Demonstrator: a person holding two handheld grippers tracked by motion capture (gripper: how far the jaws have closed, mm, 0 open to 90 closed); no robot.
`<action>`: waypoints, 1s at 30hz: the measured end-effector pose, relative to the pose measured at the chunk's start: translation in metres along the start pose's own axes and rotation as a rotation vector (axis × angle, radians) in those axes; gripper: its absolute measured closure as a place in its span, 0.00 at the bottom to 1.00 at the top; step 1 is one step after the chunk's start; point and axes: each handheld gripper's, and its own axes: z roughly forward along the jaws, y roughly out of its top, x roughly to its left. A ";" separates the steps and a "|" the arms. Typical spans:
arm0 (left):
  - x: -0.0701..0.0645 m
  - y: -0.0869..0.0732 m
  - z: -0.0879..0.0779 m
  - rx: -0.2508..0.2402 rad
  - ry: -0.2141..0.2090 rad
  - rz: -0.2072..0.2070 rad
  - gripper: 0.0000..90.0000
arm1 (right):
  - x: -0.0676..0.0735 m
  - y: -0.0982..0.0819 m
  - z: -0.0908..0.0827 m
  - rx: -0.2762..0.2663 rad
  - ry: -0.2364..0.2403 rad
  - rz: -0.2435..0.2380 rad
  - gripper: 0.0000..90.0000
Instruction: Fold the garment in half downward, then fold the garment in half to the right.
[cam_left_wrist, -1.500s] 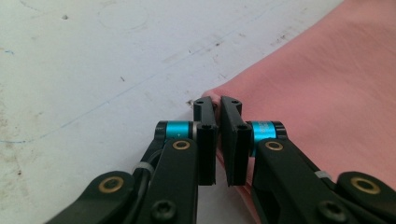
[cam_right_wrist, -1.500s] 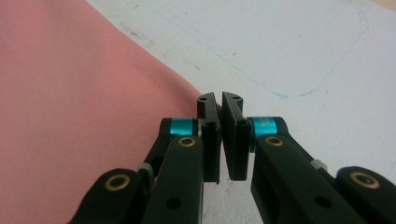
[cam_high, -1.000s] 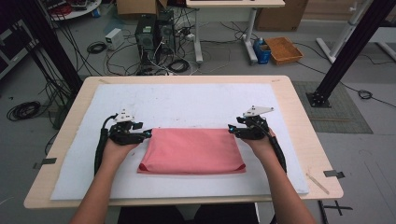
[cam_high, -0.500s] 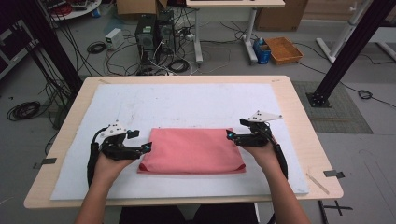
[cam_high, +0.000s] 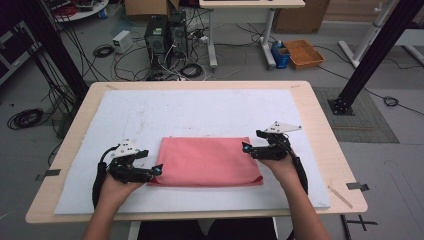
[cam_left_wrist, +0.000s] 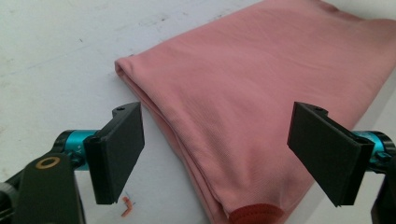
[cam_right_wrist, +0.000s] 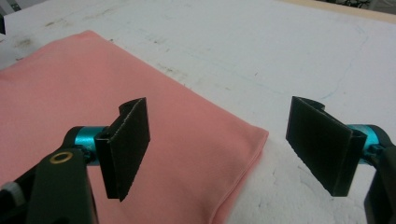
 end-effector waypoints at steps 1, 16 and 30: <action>0.000 0.000 0.001 0.004 -0.002 -0.001 0.21 | 0.000 -0.001 0.000 0.003 -0.001 0.003 0.24; 0.000 -0.014 -0.001 0.052 0.048 -0.044 0.22 | -0.006 0.002 -0.005 -0.019 -0.004 0.027 0.24; -0.010 -0.033 0.003 0.088 0.066 -0.039 0.38 | -0.005 0.003 0.001 -0.005 0.002 0.021 0.24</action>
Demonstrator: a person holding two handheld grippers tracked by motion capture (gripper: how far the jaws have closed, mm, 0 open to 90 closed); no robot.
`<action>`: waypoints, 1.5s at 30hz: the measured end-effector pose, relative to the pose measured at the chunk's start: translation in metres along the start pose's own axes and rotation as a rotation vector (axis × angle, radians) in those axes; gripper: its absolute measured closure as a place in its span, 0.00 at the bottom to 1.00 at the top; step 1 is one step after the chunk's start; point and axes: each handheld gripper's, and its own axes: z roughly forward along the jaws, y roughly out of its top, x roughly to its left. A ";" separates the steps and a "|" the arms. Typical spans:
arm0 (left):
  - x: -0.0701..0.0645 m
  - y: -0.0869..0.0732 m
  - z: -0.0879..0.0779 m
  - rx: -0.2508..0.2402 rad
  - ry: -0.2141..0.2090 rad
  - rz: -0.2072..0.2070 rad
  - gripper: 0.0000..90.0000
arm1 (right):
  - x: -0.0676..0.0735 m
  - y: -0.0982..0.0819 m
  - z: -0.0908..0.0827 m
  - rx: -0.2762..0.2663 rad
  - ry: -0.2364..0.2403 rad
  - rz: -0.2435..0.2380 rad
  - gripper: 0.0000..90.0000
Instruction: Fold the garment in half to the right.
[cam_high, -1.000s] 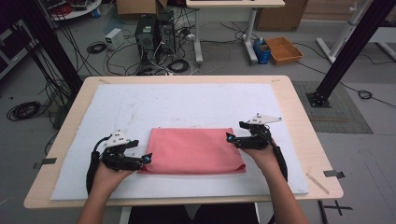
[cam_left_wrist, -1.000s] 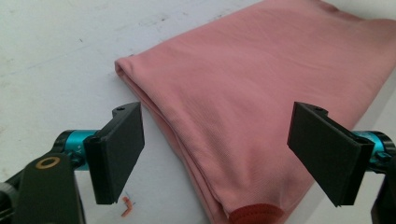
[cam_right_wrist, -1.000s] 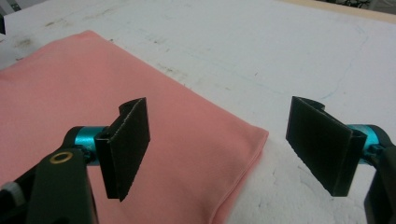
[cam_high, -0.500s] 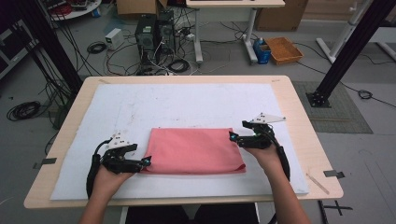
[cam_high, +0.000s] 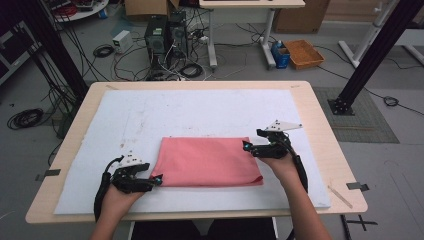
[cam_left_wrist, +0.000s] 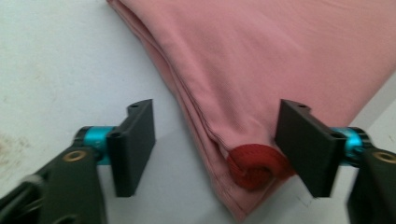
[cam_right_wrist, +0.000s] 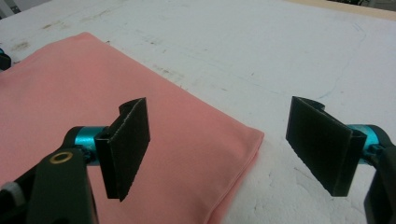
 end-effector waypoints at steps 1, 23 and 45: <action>-0.001 -0.001 -0.001 -0.002 -0.001 0.001 0.42 | 0.000 0.000 0.000 0.002 0.000 0.002 0.24; -0.001 -0.012 -0.012 -0.007 -0.085 -0.059 0.83 | 0.011 0.005 0.003 0.005 0.025 -0.050 0.25; 0.007 -0.012 -0.014 -0.114 -0.300 -0.120 0.89 | 0.084 0.074 0.087 0.163 0.200 -0.240 0.24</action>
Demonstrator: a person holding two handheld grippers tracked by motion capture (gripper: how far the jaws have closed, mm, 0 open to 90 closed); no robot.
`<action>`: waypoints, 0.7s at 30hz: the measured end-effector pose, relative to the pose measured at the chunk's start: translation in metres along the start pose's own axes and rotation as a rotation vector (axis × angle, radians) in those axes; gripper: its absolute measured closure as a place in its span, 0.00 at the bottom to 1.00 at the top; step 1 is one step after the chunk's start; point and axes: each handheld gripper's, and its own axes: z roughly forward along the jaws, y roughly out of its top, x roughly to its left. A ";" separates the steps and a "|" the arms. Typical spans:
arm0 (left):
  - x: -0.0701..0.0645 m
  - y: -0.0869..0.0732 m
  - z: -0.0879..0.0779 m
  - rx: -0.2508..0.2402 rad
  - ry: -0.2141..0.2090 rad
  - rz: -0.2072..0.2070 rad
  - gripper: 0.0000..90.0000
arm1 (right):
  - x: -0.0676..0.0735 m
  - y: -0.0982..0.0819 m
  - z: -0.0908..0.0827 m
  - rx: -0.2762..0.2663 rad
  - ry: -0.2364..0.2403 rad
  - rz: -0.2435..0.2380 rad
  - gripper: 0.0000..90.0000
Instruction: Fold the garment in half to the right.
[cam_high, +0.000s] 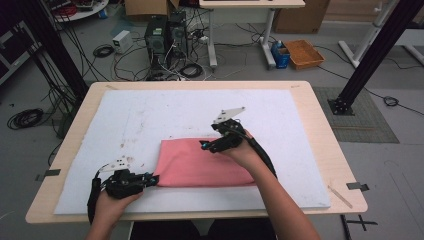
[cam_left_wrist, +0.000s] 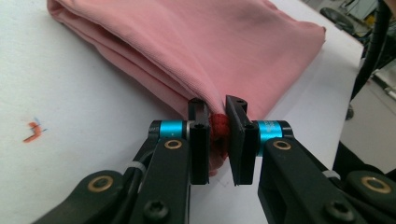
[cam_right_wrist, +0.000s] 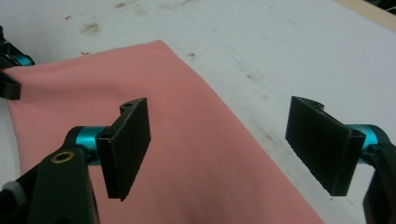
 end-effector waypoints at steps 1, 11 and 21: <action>0.000 0.000 0.000 -0.002 -0.003 -0.003 0.89 | 0.001 0.005 0.007 0.004 0.008 -0.007 0.24; 0.001 0.002 0.001 -0.022 -0.057 -0.024 0.89 | 0.008 0.043 0.081 0.098 0.073 0.004 0.24; 0.000 0.001 0.002 -0.005 -0.049 -0.013 0.89 | 0.033 0.063 0.134 0.195 0.137 -0.043 0.41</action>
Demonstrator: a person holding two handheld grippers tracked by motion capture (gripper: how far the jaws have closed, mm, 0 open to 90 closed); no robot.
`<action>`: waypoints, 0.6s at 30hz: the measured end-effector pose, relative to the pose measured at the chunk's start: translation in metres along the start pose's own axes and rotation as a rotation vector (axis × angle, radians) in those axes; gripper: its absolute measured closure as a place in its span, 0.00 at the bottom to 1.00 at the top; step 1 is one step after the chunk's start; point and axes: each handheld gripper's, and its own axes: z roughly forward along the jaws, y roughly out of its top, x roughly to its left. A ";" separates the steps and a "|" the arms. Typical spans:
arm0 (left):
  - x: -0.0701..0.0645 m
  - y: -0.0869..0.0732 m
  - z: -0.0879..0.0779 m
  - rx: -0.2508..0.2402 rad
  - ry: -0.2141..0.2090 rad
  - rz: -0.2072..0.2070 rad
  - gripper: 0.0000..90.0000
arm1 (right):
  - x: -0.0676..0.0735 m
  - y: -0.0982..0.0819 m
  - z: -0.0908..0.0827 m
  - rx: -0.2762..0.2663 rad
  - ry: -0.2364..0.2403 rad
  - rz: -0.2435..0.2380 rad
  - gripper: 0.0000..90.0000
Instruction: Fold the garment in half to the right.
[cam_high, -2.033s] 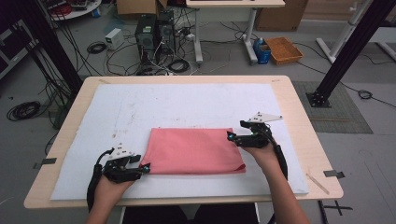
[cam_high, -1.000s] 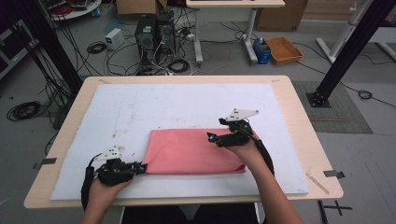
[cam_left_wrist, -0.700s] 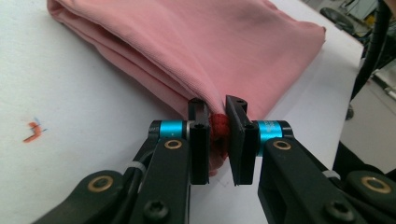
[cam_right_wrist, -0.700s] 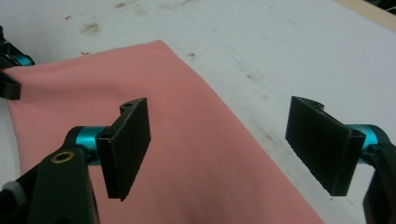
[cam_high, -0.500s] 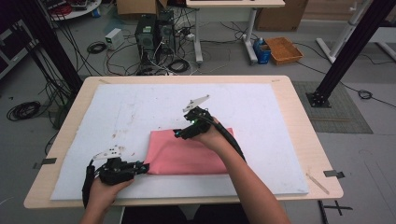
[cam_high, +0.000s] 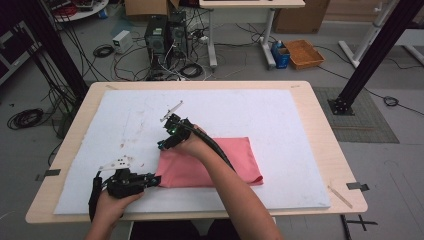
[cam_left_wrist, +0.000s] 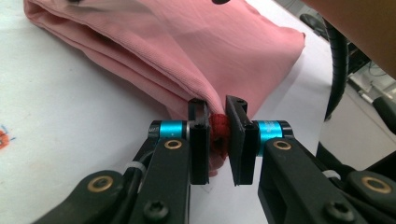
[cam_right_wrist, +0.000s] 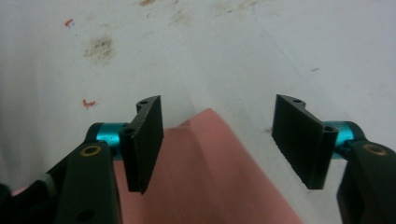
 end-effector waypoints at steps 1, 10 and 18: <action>0.000 0.000 0.000 0.001 0.002 0.003 0.89 | 0.001 0.000 0.004 0.011 0.004 -0.007 0.44; -0.001 -0.001 0.002 0.020 0.021 0.012 0.89 | 0.008 -0.001 0.018 0.067 -0.014 -0.041 0.76; 0.003 -0.003 -0.005 0.022 0.037 0.002 0.89 | 0.017 0.004 0.021 0.050 -0.033 -0.095 0.93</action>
